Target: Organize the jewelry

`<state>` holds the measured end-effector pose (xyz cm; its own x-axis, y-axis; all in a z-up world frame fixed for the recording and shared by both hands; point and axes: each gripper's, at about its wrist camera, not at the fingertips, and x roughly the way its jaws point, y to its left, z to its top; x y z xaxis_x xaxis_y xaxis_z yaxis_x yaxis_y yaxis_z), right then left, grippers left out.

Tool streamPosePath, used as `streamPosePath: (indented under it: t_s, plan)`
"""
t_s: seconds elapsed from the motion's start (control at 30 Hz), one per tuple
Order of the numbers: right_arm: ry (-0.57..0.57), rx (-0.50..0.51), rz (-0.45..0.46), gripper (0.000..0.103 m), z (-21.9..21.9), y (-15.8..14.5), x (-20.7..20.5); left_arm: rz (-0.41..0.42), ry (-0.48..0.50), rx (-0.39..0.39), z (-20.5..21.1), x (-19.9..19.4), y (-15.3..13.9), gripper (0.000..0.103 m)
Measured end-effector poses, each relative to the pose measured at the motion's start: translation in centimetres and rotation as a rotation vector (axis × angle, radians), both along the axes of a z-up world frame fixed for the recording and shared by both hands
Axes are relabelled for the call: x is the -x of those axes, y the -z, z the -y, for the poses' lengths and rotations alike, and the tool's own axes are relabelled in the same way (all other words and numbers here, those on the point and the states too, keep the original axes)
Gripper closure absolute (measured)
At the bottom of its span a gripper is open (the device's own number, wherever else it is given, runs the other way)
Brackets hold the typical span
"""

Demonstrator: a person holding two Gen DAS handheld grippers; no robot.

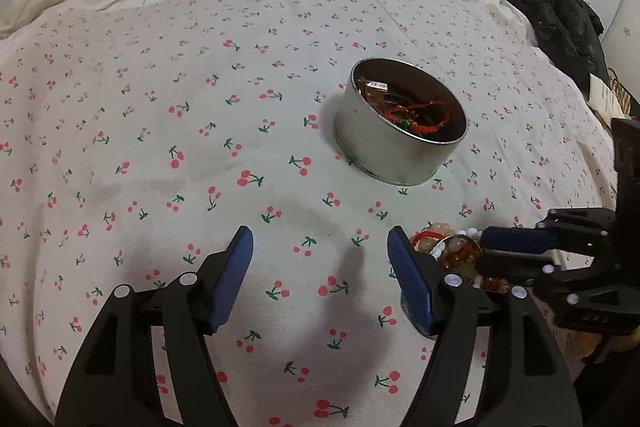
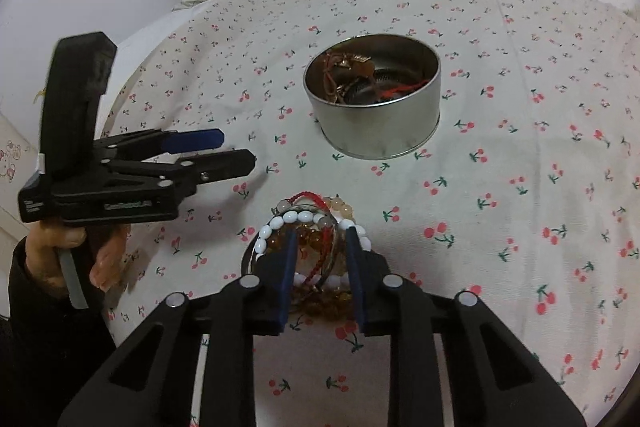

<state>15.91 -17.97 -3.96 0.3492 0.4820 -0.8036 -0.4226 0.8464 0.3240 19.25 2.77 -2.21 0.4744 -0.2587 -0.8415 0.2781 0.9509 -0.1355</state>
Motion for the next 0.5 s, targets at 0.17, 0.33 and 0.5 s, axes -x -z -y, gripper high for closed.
streamPosePath:
  t_s: [0.17,0.33,0.5]
  plan:
    - [0.017,-0.013,-0.002,0.083,0.1,0.3,-0.3,0.001,0.004,-0.003,0.2,0.1,0.0,0.035]
    - [0.008,-0.017,0.041,0.097,0.1,-0.5,0.0,0.003,-0.013,0.002,0.0,-0.2,0.0,0.034]
    - [-0.005,-0.033,0.049,0.097,0.1,-1.0,-0.1,0.002,-0.023,0.005,-0.3,-0.4,0.0,0.033]
